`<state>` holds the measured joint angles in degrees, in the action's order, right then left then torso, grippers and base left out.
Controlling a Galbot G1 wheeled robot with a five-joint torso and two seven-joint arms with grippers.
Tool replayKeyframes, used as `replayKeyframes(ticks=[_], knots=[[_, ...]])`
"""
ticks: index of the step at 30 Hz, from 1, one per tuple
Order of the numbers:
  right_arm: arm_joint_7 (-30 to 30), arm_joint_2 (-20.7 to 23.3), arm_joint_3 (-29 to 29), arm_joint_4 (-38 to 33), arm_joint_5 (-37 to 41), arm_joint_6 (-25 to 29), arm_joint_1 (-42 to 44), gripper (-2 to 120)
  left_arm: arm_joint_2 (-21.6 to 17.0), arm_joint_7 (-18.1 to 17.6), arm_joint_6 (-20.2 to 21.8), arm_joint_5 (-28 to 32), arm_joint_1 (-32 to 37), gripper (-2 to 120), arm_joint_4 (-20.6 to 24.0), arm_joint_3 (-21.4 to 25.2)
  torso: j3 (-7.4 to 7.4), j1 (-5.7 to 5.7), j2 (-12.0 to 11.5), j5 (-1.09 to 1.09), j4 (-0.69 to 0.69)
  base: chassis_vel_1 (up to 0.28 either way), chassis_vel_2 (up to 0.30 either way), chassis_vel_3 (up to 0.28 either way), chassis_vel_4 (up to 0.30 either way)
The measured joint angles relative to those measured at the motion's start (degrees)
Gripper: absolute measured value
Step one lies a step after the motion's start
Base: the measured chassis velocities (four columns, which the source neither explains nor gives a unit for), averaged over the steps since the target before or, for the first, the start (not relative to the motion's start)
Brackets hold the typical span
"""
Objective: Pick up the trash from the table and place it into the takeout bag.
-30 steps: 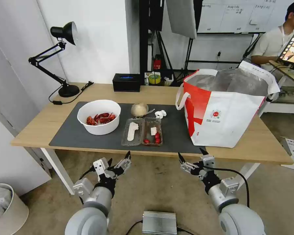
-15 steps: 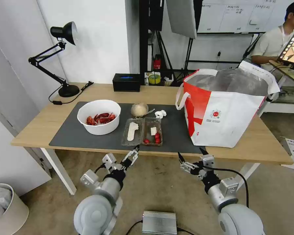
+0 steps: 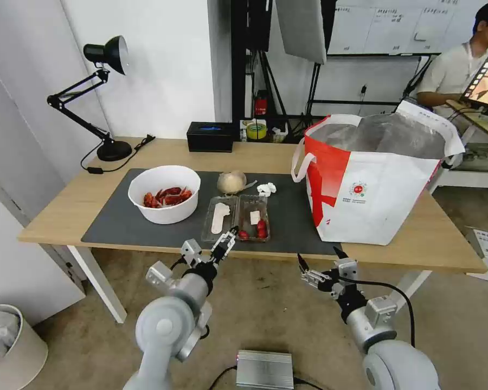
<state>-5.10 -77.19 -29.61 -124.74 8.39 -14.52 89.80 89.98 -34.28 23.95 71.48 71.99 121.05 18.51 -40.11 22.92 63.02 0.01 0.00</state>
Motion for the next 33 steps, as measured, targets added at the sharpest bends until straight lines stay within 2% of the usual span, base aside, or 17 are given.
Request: replayKeyframes(ticks=[6,25,33], knots=[[0.1,0.0,-0.5,-0.1,0.0,0.1,0.2,100,0.3,-3.6,0.1,0.2,-3.0,100,-2.4,-0.7,0.00,0.00,0.0,0.00,0.00,0.000,0.000,0.000,0.000],[0.5,-0.1,-0.9,0.7,0.0,0.3,0.1,100,1.2,-6.0,-0.4,0.7,-7.0,100,-5.8,-0.9,0.00,-0.01,0.0,0.00,0.00,0.000,0.000,0.000,0.000],[0.5,-0.2,-0.8,1.2,-0.1,0.3,0.0,100,1.3,-6.7,-2.0,0.7,-8.0,100,-6.6,-0.9,0.00,-0.01,0.0,-0.01,-0.01,0.000,0.000,0.000,0.000]])
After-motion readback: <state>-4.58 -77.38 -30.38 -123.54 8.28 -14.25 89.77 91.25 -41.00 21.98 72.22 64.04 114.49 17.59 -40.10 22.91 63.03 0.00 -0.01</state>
